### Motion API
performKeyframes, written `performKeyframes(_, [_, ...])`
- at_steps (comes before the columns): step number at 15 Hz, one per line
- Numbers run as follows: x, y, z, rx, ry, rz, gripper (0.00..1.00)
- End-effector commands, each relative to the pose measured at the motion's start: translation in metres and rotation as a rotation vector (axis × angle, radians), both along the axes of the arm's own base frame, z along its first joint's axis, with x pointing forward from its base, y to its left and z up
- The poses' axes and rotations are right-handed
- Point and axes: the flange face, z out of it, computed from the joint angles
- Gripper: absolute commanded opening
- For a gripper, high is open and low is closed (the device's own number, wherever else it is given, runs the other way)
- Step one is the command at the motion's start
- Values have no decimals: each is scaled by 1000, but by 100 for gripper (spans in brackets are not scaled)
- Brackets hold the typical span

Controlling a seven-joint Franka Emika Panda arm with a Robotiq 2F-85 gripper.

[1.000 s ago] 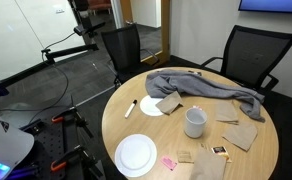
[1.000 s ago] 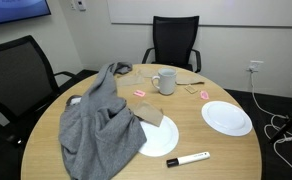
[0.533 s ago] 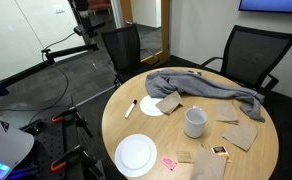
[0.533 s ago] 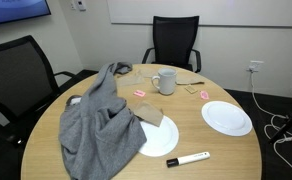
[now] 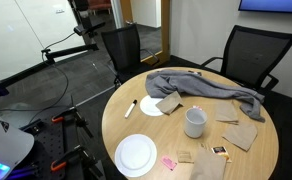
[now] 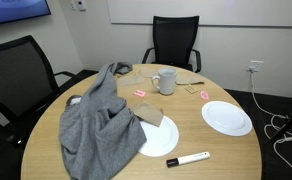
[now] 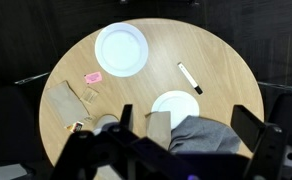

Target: Pick up the marker and put it inside the white mug

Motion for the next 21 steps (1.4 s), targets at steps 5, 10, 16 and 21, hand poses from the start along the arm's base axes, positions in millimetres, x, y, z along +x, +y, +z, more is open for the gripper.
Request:
performKeyframes(5, [0, 0, 1, 0, 1, 0, 100])
performKeyframes(10, [9, 18, -9, 1, -59, 77, 100])
performKeyframes(16, [22, 42, -44, 36, -150, 239, 100])
performKeyframes(21, [37, 55, -87, 67, -197, 352, 100])
